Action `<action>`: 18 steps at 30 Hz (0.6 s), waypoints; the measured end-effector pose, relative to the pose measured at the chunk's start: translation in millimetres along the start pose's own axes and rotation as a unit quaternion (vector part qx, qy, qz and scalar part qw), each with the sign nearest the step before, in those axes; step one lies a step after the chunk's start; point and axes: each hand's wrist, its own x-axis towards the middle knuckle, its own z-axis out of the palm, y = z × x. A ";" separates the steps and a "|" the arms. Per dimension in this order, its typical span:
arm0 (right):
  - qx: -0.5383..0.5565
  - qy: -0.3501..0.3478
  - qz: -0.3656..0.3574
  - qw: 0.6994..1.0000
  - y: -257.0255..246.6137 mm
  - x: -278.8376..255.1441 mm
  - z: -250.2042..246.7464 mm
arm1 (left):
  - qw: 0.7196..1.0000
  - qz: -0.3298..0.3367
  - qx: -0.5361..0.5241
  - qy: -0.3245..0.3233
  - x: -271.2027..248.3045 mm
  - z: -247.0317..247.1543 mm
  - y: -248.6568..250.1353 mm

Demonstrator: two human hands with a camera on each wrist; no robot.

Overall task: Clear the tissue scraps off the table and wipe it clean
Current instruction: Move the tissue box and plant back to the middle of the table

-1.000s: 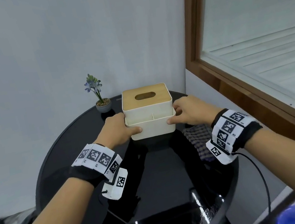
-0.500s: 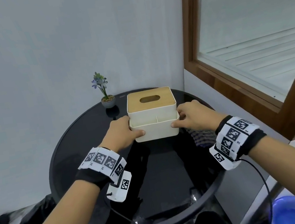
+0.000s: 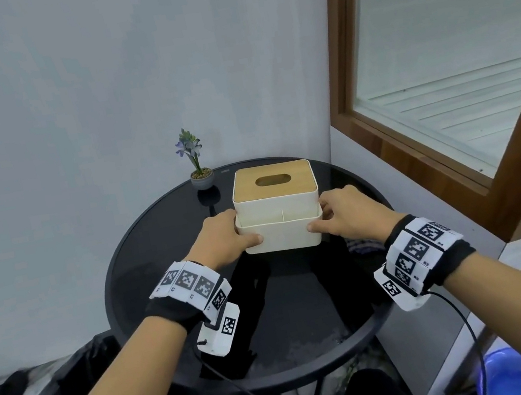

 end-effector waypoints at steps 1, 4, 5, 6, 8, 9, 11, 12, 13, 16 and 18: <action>-0.002 -0.001 0.000 1.000 -0.8 -2.0 0.1 | 1.000 -0.002 -0.005 0.000 -1.5 -0.1 -0.8; -0.002 -0.001 0.000 1.000 -3.0 -6.8 1.4 | 1.000 -0.005 -0.007 -0.004 -4.7 0.0 -2.1; -0.003 0.000 0.000 1.000 -3.7 -8.1 2.0 | 1.000 -0.005 -0.006 -0.004 -5.2 0.2 -2.0; -0.004 0.003 0.003 1.000 -3.9 -9.0 2.8 | 1.000 -0.004 -0.006 -0.004 -5.6 0.5 -1.8; -0.001 0.007 0.008 1.000 -4.7 -10.4 4.5 | 1.000 -0.002 -0.006 -0.003 -6.3 0.4 -0.7; 0.002 0.010 0.010 1.000 -4.9 -11.0 5.3 | 1.000 -0.002 -0.008 -0.004 -7.0 0.4 0.0; 0.004 0.014 0.011 1.000 -6.2 -12.0 6.1 | 1.000 -0.003 -0.012 -0.006 -7.9 -0.2 1.1; 0.004 0.015 0.011 1.000 -6.7 -12.2 6.3 | 1.000 -0.002 -0.011 -0.008 -8.3 -0.6 1.6; 0.004 0.014 0.010 1.000 -6.9 -12.6 6.4 | 1.000 0.000 -0.009 -0.009 -8.5 -1.0 2.0; 0.002 0.010 0.013 1.000 -5.1 -12.5 7.5 | 1.000 0.003 -0.006 -0.009 -8.9 -1.0 2.0; 0.001 0.007 0.017 1.000 -3.6 -12.8 8.5 | 1.000 0.003 -0.008 -0.008 -8.9 -0.4 1.4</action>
